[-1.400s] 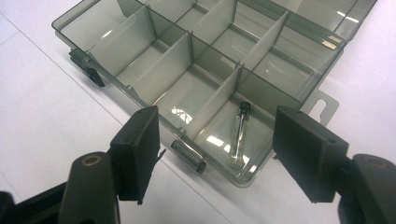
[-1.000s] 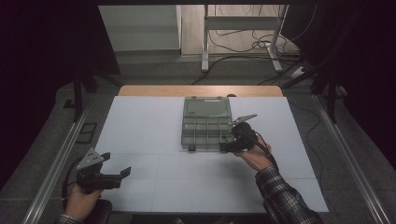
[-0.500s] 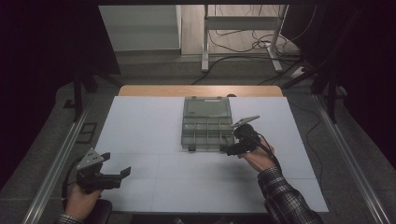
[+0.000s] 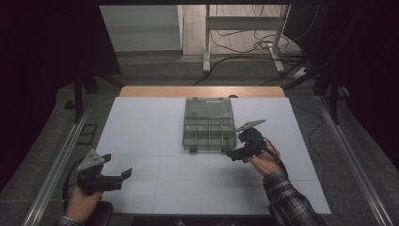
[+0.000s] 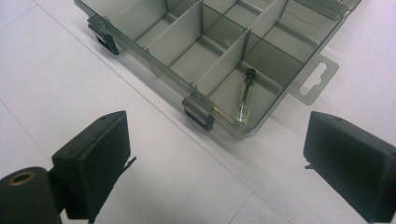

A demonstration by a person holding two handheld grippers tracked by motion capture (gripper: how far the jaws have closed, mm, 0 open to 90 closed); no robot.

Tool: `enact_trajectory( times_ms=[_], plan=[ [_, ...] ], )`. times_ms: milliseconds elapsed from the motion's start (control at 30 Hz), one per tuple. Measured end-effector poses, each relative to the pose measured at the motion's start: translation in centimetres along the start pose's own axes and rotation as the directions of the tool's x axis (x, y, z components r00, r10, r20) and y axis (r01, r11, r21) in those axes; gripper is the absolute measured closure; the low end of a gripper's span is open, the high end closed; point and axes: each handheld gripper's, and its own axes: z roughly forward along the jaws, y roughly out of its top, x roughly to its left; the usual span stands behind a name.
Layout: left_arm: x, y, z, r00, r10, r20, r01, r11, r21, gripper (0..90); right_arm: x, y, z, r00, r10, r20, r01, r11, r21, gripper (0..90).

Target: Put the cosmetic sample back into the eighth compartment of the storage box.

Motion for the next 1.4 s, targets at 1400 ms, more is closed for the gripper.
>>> enact_trajectory(
  times_ms=[1400],
  plan=[
    [0.1, 0.0, 0.0, 1.0000, -0.007, 0.002, 0.007, 1.0000, -0.002, 2.5, -0.3, -4.2, -3.0, 0.9998, 0.011, 0.015, -0.010, 0.999, -0.053, 0.0]
  ],
)
